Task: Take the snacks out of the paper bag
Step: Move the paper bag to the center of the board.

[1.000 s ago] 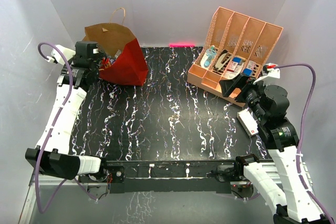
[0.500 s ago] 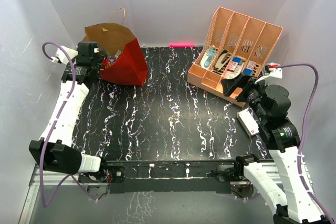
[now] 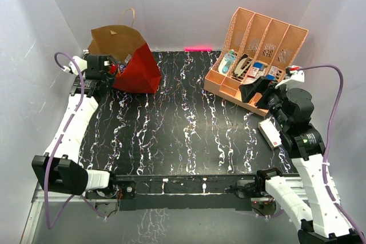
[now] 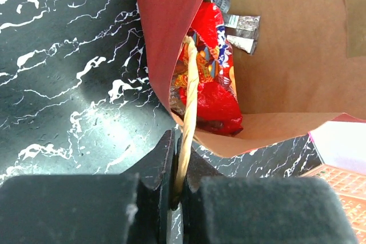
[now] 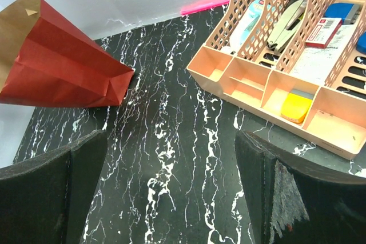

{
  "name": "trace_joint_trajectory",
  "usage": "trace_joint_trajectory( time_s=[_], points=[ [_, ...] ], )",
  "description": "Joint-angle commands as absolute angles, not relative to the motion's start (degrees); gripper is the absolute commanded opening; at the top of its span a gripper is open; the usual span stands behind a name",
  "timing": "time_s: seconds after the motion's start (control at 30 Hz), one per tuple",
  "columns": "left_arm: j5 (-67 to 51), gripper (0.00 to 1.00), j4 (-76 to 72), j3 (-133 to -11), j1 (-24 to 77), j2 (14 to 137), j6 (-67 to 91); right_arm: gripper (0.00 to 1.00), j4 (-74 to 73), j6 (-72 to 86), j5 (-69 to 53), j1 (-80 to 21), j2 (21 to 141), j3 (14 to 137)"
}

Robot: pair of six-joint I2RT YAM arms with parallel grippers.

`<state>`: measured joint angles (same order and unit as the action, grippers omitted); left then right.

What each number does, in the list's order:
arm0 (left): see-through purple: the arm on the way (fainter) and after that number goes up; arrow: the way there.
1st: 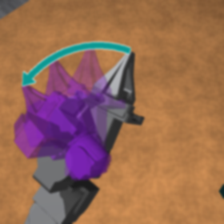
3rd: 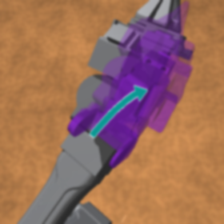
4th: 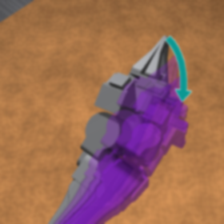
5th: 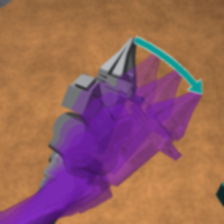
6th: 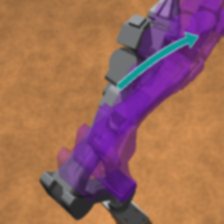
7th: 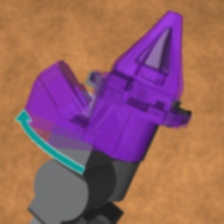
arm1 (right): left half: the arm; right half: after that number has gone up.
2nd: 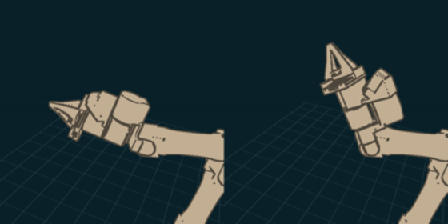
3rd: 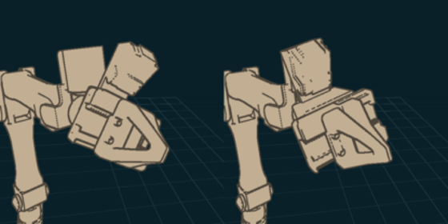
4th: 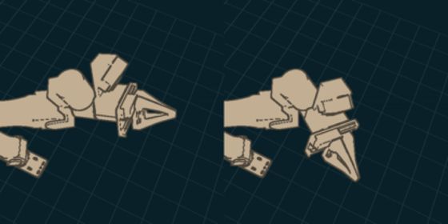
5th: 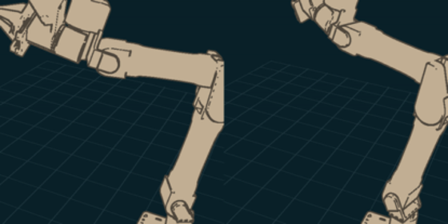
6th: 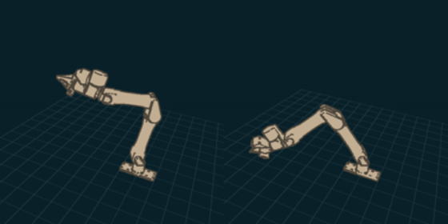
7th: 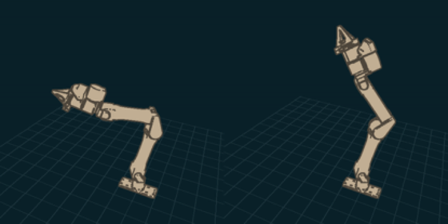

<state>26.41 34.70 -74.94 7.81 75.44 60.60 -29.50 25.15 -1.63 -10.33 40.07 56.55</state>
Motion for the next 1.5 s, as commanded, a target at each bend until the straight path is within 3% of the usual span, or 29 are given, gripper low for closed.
trace_joint_trajectory(
  time_s=[0.0, 0.33, 0.6, 0.83, 1.23, 1.47],
  points=[
    [25.15, 0.0, 36.9, -74.99, 7.9, 69.97, 54.75, 0.98, -26.13, 24.78, -3.42, -9.99, 41.79, 60.27],
    [32.39, 0.0, 43.84, -71.85, 8.09, 59.7, 46.56, 0.98, -25.81, 25.04, -10.71, -10.02, 46.36, 61.85],
    [49.96, 0.0, 52.48, -68.07, 8.09, 50.65, 39.35, 0.98, -21.08, 26.69, -23.41, -11.17, 53.32, 59.65],
    [65.19, 0.0, 47.6, -66.07, 8.64, 48.17, 31.58, 0.98, -20.61, 26.96, -23.11, -17.51, 58.19, 62.49],
    [58.76, 0.0, 44.42, -71.69, 10.3, 53.29, 35.24, 0.98, 0.88, 39.6, -16.69, -39.36, 77.84, 67.3],
    [62.31, 0.0, 42.3, -72.44, 16.03, 52.24, 31.53, 0.98, 9.99, 46.51, -8.17, -44.16, 96.39, 83.17]
  ],
)
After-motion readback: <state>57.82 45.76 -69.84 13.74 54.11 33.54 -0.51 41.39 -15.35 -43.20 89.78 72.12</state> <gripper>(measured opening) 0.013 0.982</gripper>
